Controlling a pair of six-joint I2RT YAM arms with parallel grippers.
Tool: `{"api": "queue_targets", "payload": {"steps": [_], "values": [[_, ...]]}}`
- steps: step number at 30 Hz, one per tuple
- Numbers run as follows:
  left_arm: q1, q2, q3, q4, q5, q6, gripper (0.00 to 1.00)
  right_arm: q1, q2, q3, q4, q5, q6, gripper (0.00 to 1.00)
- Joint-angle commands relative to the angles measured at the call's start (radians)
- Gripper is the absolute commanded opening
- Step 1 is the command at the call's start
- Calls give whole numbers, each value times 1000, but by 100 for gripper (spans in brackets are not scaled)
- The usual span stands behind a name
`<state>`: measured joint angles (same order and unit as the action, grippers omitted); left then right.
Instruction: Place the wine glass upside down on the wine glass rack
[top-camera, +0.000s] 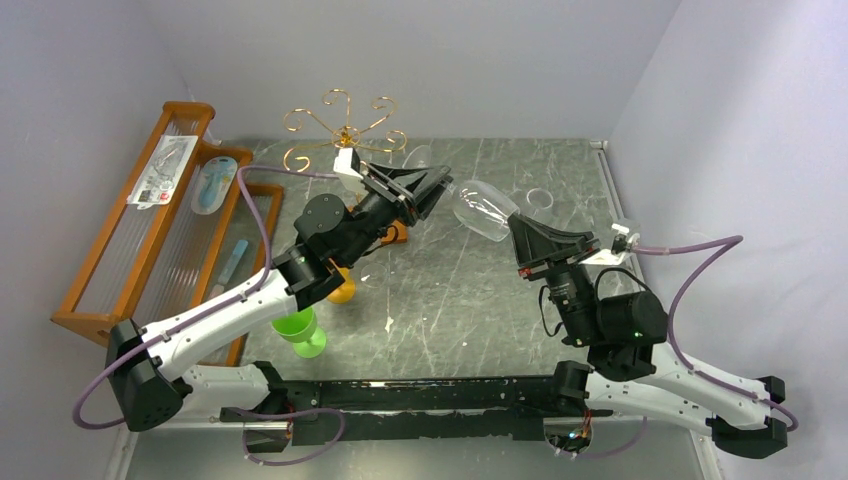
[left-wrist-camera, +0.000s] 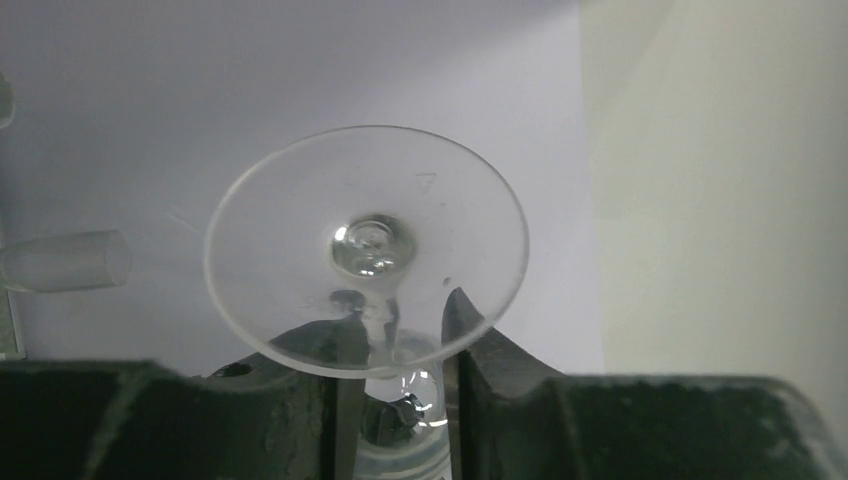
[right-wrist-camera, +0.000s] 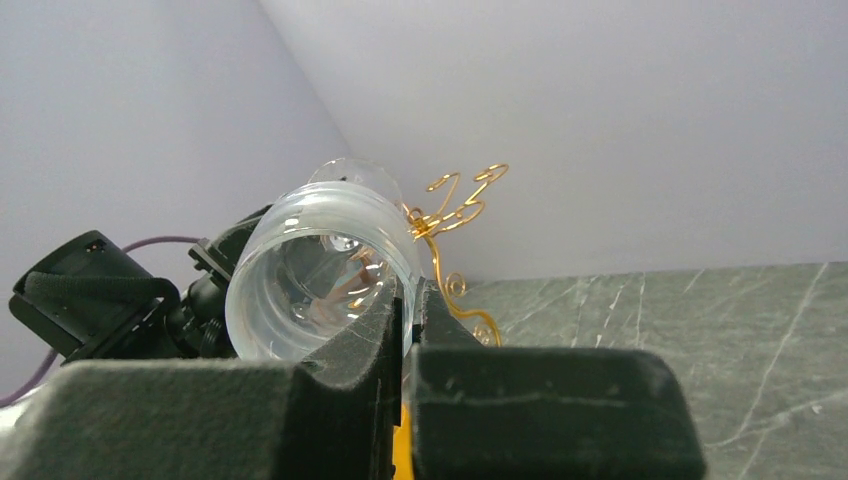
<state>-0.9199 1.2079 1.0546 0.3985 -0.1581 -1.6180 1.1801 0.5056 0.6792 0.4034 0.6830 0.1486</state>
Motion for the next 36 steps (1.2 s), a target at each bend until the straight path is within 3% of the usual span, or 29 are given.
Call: {"api": "queue_targets", "payload": {"steps": [1,4,5,8,15,20,23,26,30,36], "values": [[-4,-37,-13,58,-100,15,31,6,-22,-9,71,-27,4,0],[-6,-32,0,45,-116,55,8,6,-24,-5,48,-44,20,0],[-6,-23,20,38,-112,79,5,6,-21,5,16,-44,28,0],[-7,-2,65,34,-93,201,5,5,-5,42,-94,-29,63,2],[-7,-50,0,51,-49,465,5,6,-88,84,-427,-17,192,52],[-8,-127,-30,-30,-15,688,5,5,-177,111,-665,-105,259,61],[-7,-172,-46,-84,33,843,5,5,-194,136,-709,-181,256,65],[-8,-200,-43,-162,127,987,5,5,-138,194,-709,-247,238,70],[-8,-214,-12,-272,251,1159,5,5,50,325,-750,-332,197,78],[-7,-246,-29,-258,415,1227,5,6,290,422,-705,-502,160,79]]}}
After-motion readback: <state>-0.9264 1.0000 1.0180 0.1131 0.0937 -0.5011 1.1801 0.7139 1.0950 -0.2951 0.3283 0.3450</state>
